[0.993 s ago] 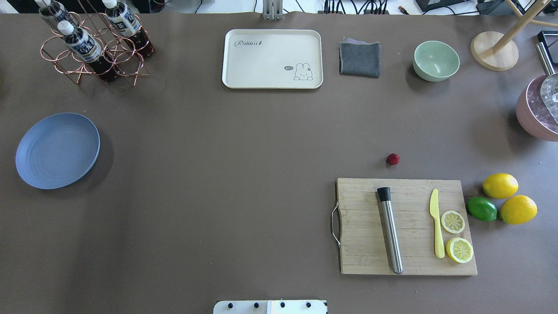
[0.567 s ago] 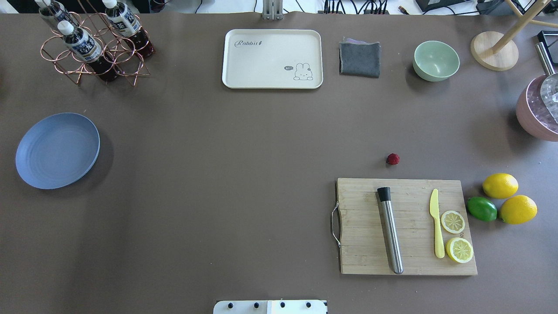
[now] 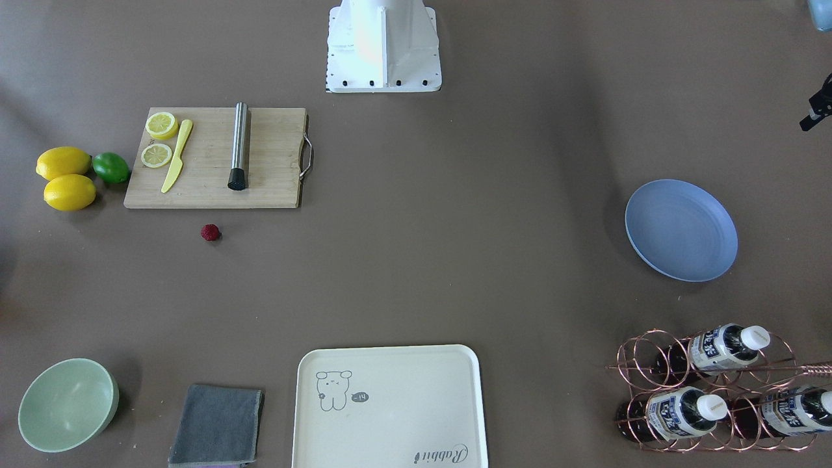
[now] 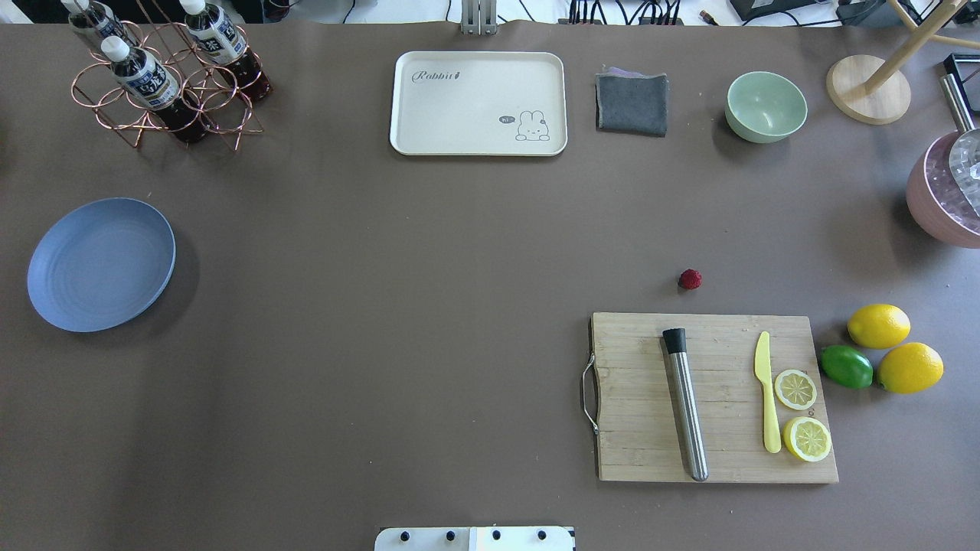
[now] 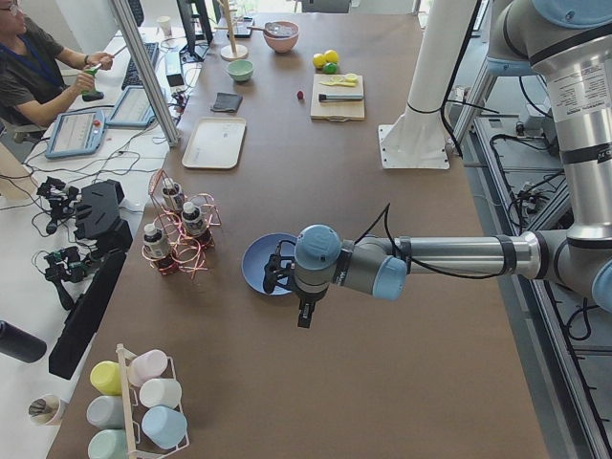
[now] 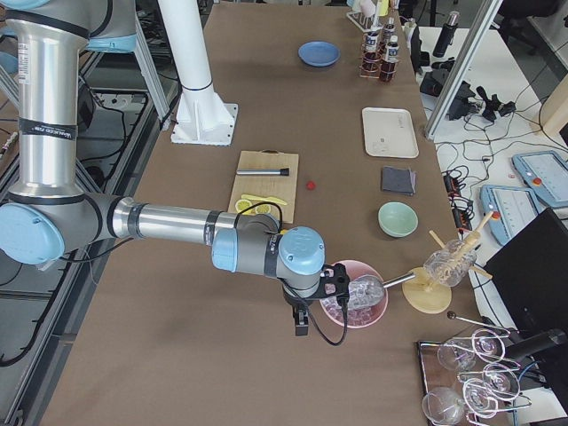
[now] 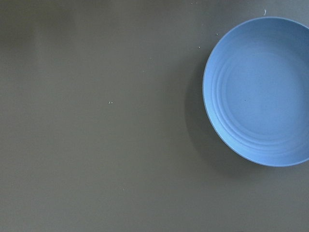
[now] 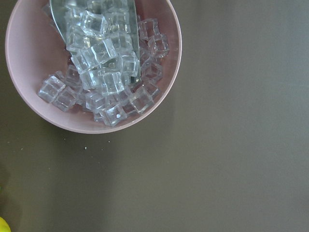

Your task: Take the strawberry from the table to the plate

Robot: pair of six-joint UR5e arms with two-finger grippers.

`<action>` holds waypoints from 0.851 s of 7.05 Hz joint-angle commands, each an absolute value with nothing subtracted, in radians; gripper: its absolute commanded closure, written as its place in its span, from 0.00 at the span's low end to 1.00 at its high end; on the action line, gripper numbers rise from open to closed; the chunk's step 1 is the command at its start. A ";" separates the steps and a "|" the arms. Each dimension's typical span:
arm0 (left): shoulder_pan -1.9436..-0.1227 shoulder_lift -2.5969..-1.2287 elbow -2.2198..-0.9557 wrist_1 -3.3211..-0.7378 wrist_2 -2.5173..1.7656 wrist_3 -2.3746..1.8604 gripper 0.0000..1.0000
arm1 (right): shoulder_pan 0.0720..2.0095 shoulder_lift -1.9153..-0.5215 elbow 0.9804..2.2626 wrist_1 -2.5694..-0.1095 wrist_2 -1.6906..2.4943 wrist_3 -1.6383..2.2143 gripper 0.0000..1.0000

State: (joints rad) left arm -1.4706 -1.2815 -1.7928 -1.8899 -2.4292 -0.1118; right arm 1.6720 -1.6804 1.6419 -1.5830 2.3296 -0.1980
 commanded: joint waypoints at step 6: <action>-1.244 -1.543 -1.533 -2.109 -2.313 -0.406 0.03 | 1.671 -1.680 1.632 -1.585 2.388 -0.198 0.00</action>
State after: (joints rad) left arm -1.2976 -1.5246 -1.5705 -2.0362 -2.3374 -0.3356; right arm 1.6707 -1.6785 1.6399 -1.5834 2.3546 -0.1979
